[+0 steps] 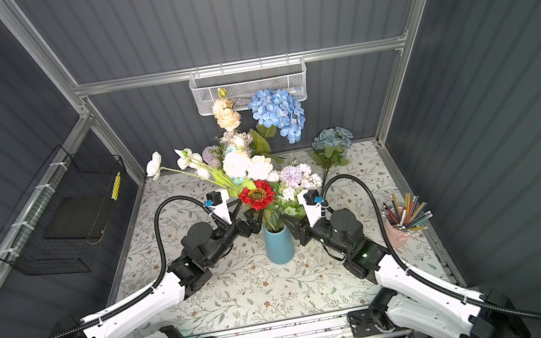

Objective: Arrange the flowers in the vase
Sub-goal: 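Open the right gripper and move it back toward the pale blue roses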

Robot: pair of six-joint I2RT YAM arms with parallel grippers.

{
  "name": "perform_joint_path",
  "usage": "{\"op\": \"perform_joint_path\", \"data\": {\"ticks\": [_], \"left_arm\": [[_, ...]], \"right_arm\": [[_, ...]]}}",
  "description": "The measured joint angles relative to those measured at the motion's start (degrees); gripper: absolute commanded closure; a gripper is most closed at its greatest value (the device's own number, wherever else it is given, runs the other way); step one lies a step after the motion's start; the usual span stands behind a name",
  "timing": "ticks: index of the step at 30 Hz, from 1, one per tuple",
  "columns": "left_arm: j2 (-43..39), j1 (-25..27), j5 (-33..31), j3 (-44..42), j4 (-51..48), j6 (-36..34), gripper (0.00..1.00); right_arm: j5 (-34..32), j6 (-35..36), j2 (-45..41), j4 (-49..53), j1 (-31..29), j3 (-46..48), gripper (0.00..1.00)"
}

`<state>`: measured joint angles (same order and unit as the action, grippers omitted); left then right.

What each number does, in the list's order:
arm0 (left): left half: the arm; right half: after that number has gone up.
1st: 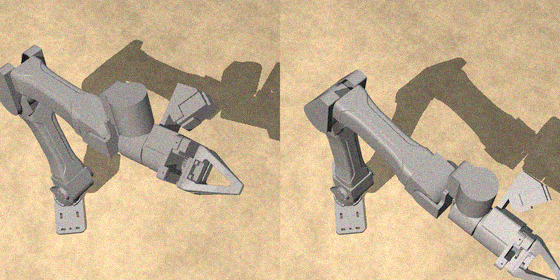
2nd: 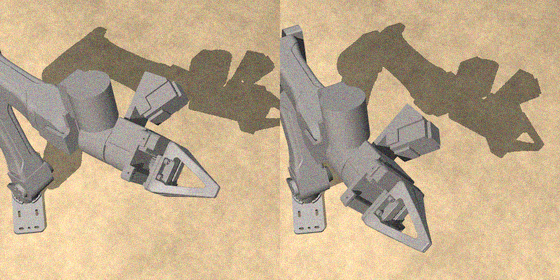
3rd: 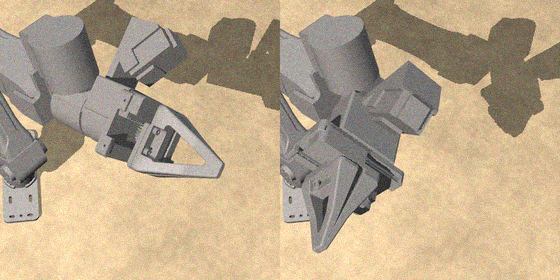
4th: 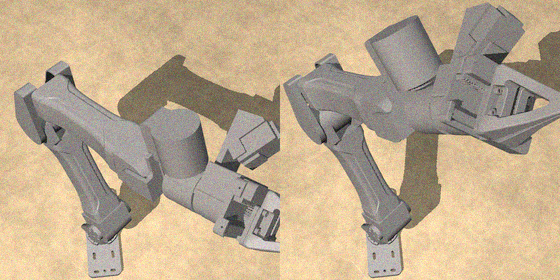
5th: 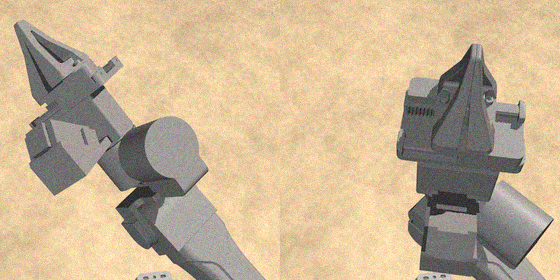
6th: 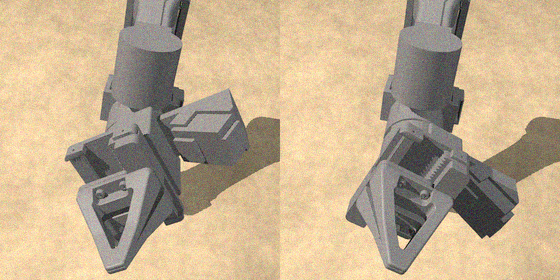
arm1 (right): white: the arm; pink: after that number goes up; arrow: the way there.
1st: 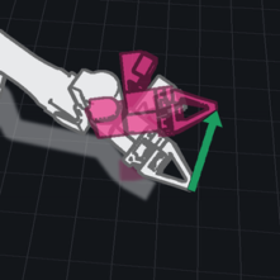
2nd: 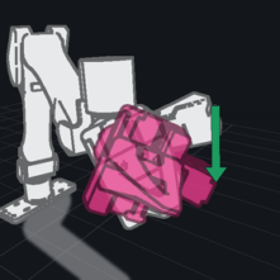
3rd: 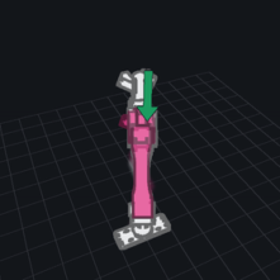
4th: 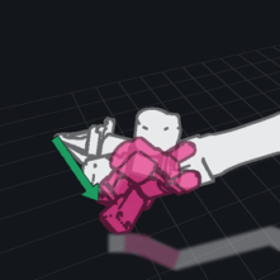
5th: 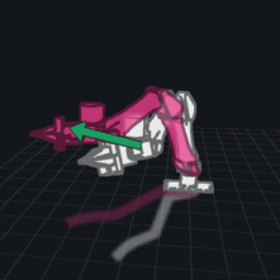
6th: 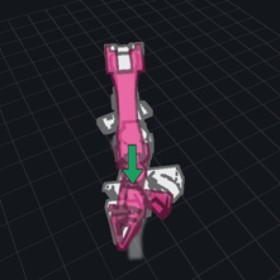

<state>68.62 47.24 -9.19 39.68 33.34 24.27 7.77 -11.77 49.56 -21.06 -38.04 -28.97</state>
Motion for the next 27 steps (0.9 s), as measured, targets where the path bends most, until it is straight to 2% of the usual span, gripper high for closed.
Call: {"op": "perform_joint_path", "data": {"ticks": [9,15,27], "left_arm": [[0.42,0.0,0.2,0.0,0.24,0.24,0.01],[0.9,0.0,0.24,0.0,0.24,0.39,0.01],[1.03,0.0,0.39,0.0,0.22,0.39,0.01]], "right_arm": [[-1.68,-1.14,-8.5,6.54,0.02,4.96,0.47],[-2.78,-1.84,-7.02,10.86,0.35,4.96,0.44],[-8.15,-5.86,-5.9,16.2,4.87,5.73,0.39]]}}
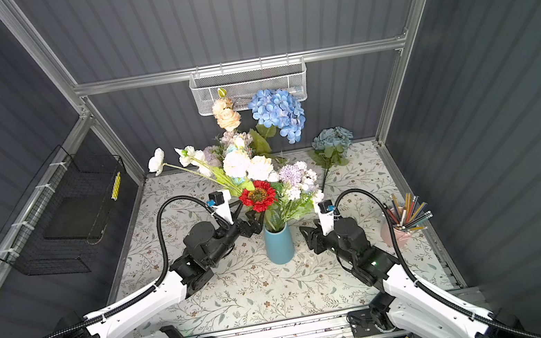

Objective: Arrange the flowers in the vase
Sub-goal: 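Open the right gripper and move it back toward the pale blue roses, then close the right gripper on the pale blue rose bunch stems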

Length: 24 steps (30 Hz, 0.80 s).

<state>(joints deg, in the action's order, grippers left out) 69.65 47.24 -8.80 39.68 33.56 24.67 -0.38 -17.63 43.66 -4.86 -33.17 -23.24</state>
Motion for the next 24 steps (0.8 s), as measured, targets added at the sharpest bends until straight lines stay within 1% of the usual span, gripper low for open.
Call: {"op": "perform_joint_path", "data": {"ticks": [6,9,12,15,18,20,24], "left_arm": [[0.0,0.0,0.0,0.0,0.0,0.02,0.01],[0.0,0.0,0.0,0.0,0.0,0.02,0.01],[0.02,0.0,0.0,0.0,0.0,0.02,0.01],[0.02,0.0,0.0,0.0,0.04,0.02,0.01],[0.02,0.0,0.0,0.0,0.22,0.02,0.01],[0.02,0.0,0.0,0.0,0.28,0.0,0.01],[0.02,0.0,0.02,0.0,0.37,0.02,0.01]], "right_arm": [[-3.28,-2.34,-1.68,1.81,3.65,0.13,0.37],[-4.74,-4.57,-1.25,2.69,7.34,0.13,0.37],[-5.14,-7.1,1.2,2.71,11.5,-0.09,0.38],[-5.03,-8.9,7.17,2.95,15.15,-2.12,0.38],[-4.5,-9.27,16.22,4.31,17.66,-8.09,0.38],[-4.07,-9.33,24.28,6.4,19.23,-15.39,0.39],[-3.19,-9.27,37.27,9.05,22.36,-27.96,0.4]]}}
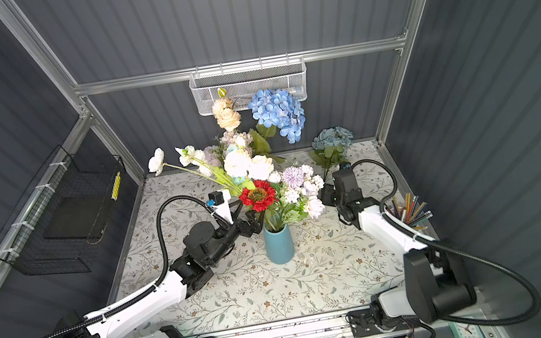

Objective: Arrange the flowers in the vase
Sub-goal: 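Close the right gripper on the pale blue rose bunch stems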

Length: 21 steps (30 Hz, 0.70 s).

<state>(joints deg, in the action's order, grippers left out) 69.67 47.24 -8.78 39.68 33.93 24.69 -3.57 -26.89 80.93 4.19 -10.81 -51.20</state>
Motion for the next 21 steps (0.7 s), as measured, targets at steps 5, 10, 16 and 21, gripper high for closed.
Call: {"op": "perform_joint_path", "data": {"ticks": [5,10,16,21], "left_arm": [[0.0,0.0,0.24,-0.02,0.04,0.17,0.01],[0.0,0.0,1.03,-0.04,0.5,0.46,0.01],[0.31,0.0,2.38,-0.22,2.45,1.42,0.01],[0.96,0.0,3.37,-0.55,3.21,2.08,0.01]], "right_arm": [[1.03,0.31,13.07,2.93,3.15,-11.3,0.4],[3.19,0.52,24.74,6.19,5.18,-21.68,0.41],[4.07,0.5,34.1,9.49,6.43,-31.34,0.44],[5.22,0.11,41.18,12.11,7.26,-40.7,0.48]]}}
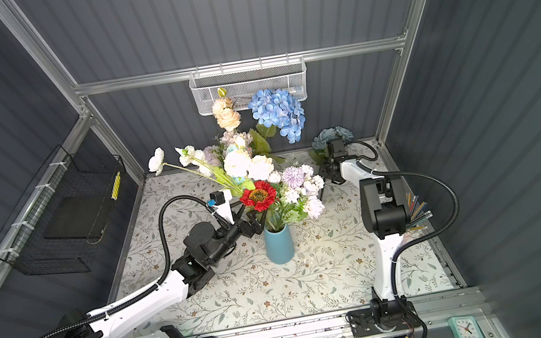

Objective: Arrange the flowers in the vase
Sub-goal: 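Close the right gripper on the pale blue rose bunch stems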

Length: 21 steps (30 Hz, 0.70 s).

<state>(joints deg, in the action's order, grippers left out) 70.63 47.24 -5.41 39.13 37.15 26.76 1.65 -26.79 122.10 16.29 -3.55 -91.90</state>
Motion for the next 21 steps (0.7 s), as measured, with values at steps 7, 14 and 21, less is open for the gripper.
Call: {"op": "perform_joint_path", "data": {"ticks": [7,14,21], "left_arm": [[0.0,0.0,0.52,-0.17,0.11,0.07,0.01],[0.0,0.0,0.52,-0.26,-0.02,0.07,0.01],[-0.31,0.0,0.5,-0.26,-0.46,0.04,0.01]], "right_arm": [[1.51,-1.25,7.63,4.07,0.52,-8.15,0.51],[3.82,-1.84,11.56,6.51,0.57,-12.31,0.63],[5.01,-3.06,11.19,6.56,0.92,-10.78,1.0]]}}
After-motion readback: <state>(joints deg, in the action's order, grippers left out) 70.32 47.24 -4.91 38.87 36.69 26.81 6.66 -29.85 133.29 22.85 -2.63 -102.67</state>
